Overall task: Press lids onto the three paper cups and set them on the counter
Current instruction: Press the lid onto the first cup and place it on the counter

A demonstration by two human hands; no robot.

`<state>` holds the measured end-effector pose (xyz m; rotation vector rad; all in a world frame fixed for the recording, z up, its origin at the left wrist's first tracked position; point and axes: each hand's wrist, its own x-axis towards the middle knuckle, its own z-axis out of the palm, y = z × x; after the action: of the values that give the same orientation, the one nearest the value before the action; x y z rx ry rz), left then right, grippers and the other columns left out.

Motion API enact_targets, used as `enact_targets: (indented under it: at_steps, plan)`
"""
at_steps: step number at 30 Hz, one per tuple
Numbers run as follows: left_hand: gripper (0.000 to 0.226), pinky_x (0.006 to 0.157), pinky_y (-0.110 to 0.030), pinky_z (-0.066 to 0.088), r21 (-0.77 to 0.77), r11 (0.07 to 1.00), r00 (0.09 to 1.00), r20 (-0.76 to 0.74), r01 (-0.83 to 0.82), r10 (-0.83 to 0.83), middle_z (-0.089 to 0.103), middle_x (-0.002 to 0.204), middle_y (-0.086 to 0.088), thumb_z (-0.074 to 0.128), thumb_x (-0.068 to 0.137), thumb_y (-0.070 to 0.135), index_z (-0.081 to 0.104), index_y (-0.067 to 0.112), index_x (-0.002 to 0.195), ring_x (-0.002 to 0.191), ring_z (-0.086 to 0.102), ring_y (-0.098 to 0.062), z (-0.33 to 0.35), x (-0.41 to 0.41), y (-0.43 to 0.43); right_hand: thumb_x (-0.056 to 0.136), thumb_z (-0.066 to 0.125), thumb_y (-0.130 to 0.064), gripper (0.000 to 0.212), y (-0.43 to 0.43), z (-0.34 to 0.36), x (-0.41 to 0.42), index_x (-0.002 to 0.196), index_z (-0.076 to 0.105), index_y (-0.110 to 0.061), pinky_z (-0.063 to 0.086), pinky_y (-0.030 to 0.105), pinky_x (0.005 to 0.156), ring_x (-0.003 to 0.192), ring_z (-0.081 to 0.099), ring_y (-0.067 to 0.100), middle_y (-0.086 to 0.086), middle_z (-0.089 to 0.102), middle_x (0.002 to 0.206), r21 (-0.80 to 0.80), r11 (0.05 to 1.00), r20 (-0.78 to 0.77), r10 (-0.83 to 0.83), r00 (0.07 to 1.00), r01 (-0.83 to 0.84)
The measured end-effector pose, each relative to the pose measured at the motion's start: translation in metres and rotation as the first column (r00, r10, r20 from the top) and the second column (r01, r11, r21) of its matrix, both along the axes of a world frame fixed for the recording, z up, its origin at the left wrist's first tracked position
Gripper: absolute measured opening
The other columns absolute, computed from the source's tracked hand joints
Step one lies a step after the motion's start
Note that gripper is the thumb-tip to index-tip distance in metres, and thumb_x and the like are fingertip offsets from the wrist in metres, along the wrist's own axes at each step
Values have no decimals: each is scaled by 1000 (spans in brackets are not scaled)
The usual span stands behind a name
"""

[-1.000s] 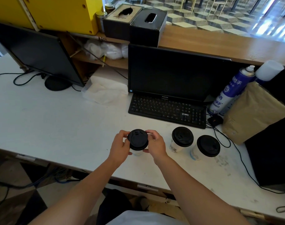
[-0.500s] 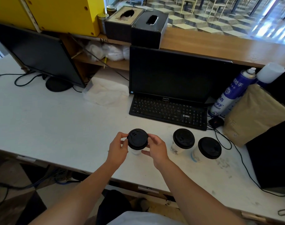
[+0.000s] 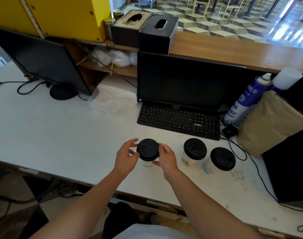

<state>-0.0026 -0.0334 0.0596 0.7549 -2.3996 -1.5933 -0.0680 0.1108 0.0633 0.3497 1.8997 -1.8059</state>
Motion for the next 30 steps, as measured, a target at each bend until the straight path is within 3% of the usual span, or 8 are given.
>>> enact_targets:
  at_steps: [9,15,19,21,23,24,26,30]
  plan:
    - [32,77,-43,62,274,953,991,41,-131,124,66,112,-13,52,99,9,63,15,128,100,67,-30,5,-9,1,102,48,-20,28,11,13,-5,124,65,-19,59,40,86,123,58,31,10,62,132,-144,975,174,192,966,-168]
    - [31,60,-27,58,771,585,967,224,-251,120,74,93,-13,50,94,2,80,8,86,81,65,-25,13,-13,-1,75,79,-15,71,27,14,-8,137,52,-34,52,31,92,114,61,15,-11,60,133,53,861,-55,508,859,-506]
    - [23,60,-30,59,844,451,953,295,-292,64,67,98,-21,51,96,6,73,-2,99,80,60,-28,2,-12,5,66,91,-22,78,26,14,-10,132,51,-28,53,27,90,109,62,14,-6,64,120,252,831,-126,536,835,-495]
    - [30,72,-39,60,706,661,954,294,-254,52,69,105,-18,47,101,21,69,2,109,87,64,-32,-9,-11,10,65,91,-22,80,25,17,-13,134,50,-24,52,25,86,107,62,14,-4,63,120,345,788,-142,581,801,-510]
    - [32,92,-47,53,247,957,951,300,-154,75,66,116,-16,44,102,33,66,11,112,105,62,-37,-23,-7,11,65,91,-21,81,25,24,-17,134,49,-23,52,27,88,109,61,17,-3,62,121,442,733,-171,635,753,-517]
    - [33,100,-48,47,-54,996,938,338,-66,80,60,127,-16,46,100,41,62,19,119,117,55,-38,-31,-2,11,65,90,-21,82,25,28,-20,136,49,-22,52,28,90,111,60,18,-2,60,123,488,702,-182,664,725,-520]
    - [65,110,-52,31,-395,913,858,500,104,118,32,154,-15,44,91,65,37,30,146,137,30,-42,-51,10,10,65,88,-23,87,26,38,-25,141,46,-22,52,33,94,117,56,20,-1,55,129,579,620,-179,731,659,-530]
    - [115,112,-69,3,-384,884,708,700,269,89,-27,162,-10,31,65,96,-24,40,149,144,-17,-52,-85,30,11,66,83,-27,92,25,62,-40,147,39,-28,40,45,109,127,47,25,-1,48,140,776,380,-133,879,458,-504]
